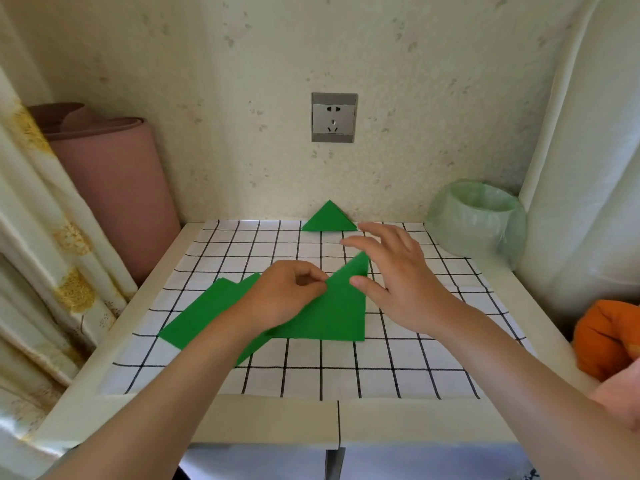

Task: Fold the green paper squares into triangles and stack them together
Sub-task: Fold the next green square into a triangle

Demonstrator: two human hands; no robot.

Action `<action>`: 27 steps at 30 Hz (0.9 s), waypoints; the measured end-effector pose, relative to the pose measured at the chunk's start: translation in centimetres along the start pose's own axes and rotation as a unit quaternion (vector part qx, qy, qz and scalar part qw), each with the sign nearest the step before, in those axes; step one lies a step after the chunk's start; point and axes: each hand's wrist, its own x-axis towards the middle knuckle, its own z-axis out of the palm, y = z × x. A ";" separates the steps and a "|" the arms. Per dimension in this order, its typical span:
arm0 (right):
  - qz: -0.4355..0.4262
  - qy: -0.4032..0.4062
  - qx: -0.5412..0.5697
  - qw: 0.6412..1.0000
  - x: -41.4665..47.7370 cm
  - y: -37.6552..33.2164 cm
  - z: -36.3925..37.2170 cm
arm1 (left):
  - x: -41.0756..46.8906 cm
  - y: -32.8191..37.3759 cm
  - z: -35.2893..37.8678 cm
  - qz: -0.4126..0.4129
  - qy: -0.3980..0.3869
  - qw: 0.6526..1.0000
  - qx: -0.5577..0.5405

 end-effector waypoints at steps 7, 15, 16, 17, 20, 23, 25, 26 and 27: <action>-0.015 -0.020 0.017 1.000 -0.4 -0.2 -0.2 | 0.4 0.4 -0.3 -0.137 0.000 0.948 -0.289; 0.055 -0.042 0.117 0.991 -0.8 0.6 0.3 | 0.0 0.6 0.9 -0.136 -0.052 0.940 -0.309; 0.081 -0.040 0.157 0.983 -0.8 0.6 0.3 | -0.1 0.6 0.9 -0.129 -0.064 0.942 -0.305; 0.111 -0.043 0.192 0.974 -0.8 0.5 0.3 | -0.1 0.6 0.9 -0.121 -0.077 0.942 -0.304; 0.190 -0.053 0.268 0.943 -0.6 0.6 0.2 | -0.2 0.5 1.0 -0.101 -0.118 0.943 -0.296; 0.239 -0.041 0.313 0.918 -0.5 0.4 -0.1 | -0.3 0.4 1.2 -0.082 -0.139 0.946 -0.282; 0.263 -0.044 0.345 0.900 -0.6 0.2 -0.2 | -0.3 0.4 1.3 -0.061 -0.144 0.946 -0.285; 0.273 -0.048 0.357 0.892 -0.6 0.1 -0.3 | -0.3 0.4 1.4 -0.051 -0.144 0.945 -0.289; 0.280 -0.051 0.367 0.886 -0.6 -0.1 -0.3 | -0.2 0.4 1.5 -0.041 -0.137 0.945 -0.293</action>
